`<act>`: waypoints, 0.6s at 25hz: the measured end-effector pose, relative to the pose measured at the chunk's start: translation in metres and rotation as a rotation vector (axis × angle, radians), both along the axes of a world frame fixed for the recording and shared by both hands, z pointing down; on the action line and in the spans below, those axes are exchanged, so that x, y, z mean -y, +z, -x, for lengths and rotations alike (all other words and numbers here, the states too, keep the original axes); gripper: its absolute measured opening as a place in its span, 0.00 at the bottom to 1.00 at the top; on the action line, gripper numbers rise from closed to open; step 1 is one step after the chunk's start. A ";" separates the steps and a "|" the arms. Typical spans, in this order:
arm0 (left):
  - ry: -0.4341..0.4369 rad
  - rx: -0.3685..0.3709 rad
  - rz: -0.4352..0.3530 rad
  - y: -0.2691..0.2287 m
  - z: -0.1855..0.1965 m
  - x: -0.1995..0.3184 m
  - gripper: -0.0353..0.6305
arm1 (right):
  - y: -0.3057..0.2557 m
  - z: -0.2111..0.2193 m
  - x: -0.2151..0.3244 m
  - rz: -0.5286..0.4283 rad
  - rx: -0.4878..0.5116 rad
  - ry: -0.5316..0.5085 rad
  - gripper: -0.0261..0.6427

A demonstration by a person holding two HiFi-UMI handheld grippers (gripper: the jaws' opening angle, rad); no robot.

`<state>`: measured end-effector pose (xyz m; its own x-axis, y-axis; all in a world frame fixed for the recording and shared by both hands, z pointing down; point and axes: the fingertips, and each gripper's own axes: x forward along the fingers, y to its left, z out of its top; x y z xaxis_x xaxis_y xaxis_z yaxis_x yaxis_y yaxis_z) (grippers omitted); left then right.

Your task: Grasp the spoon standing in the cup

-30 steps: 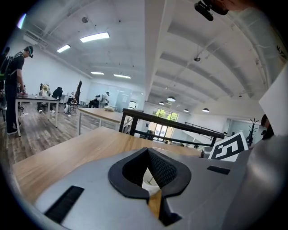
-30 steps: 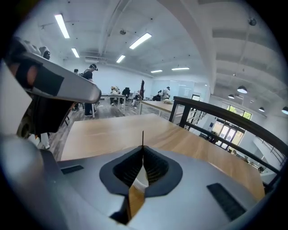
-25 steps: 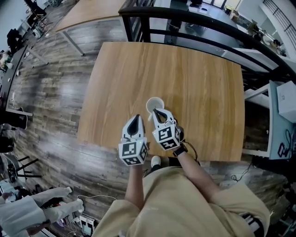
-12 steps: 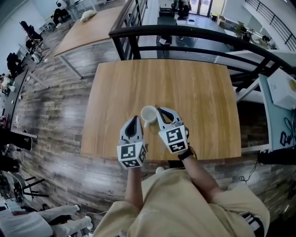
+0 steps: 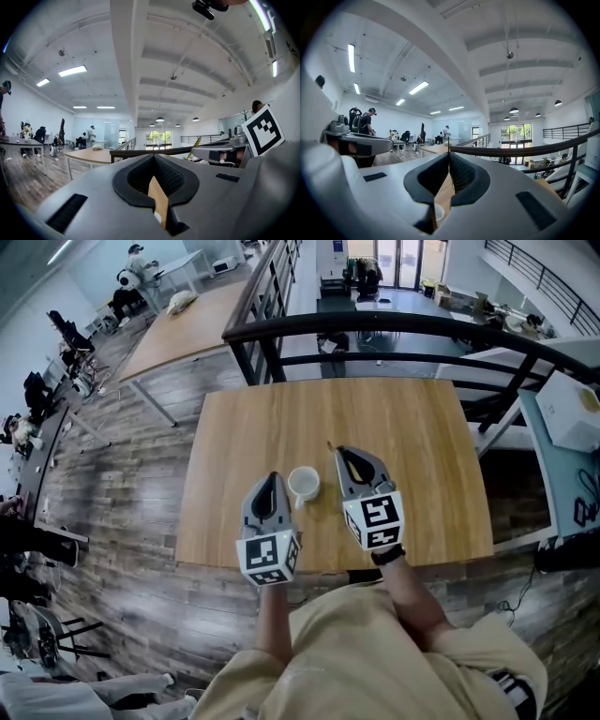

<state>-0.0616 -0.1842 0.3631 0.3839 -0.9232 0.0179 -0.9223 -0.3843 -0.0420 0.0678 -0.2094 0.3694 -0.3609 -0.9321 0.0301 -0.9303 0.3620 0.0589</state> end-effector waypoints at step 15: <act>0.008 0.017 -0.032 -0.015 -0.004 -0.012 0.06 | -0.026 -0.004 -0.018 -0.053 0.004 -0.008 0.06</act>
<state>-0.0577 -0.1720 0.3480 0.3909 -0.9204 -0.0047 -0.9183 -0.3896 -0.0701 0.0714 -0.1911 0.3436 -0.3680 -0.9296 -0.0211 -0.9278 0.3656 0.0747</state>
